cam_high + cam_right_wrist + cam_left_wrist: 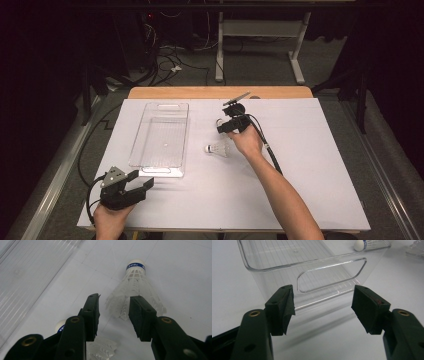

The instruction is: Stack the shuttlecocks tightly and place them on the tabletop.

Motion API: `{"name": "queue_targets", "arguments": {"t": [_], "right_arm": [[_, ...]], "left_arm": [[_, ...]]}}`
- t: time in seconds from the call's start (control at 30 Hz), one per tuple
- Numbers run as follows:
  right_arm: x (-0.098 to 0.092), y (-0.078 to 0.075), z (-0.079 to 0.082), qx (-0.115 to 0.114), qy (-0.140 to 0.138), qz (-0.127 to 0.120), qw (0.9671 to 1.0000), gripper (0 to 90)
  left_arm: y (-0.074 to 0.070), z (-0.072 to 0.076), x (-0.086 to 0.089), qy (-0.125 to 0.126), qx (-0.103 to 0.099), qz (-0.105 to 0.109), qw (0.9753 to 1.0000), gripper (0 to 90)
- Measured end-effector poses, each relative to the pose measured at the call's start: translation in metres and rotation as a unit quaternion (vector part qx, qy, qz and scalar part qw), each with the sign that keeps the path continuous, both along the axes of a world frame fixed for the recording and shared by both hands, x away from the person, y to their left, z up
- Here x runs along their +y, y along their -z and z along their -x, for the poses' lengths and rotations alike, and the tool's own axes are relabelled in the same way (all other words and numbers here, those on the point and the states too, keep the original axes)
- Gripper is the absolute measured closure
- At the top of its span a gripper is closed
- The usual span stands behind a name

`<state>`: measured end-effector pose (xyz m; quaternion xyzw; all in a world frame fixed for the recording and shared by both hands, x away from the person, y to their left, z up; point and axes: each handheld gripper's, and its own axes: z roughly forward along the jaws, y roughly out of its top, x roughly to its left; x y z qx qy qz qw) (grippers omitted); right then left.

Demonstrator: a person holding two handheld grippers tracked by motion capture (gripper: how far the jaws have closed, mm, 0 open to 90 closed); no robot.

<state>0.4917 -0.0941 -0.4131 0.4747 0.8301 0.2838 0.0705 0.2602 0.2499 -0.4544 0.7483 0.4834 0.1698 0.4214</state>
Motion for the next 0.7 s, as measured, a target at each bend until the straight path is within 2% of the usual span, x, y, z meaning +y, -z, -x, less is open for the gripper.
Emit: {"name": "queue_targets", "arguments": {"t": [0.17,0.4,0.7], "right_arm": [[0.000,0.001,-0.003,0.003,0.007,0.000,1.0000,61.3],[0.007,0.002,-0.006,0.001,0.006,0.004,1.0000,62.7],[0.011,0.003,-0.010,-0.002,0.018,0.013,0.9998,66.6]], "left_arm": [[0.000,0.000,-0.001,0.002,-0.001,-0.006,1.0000,35.2],[0.000,0.000,-0.001,0.001,-0.001,-0.002,1.0000,35.2],[0.000,0.001,-0.001,0.004,-0.002,-0.003,1.0000,35.3]]}}
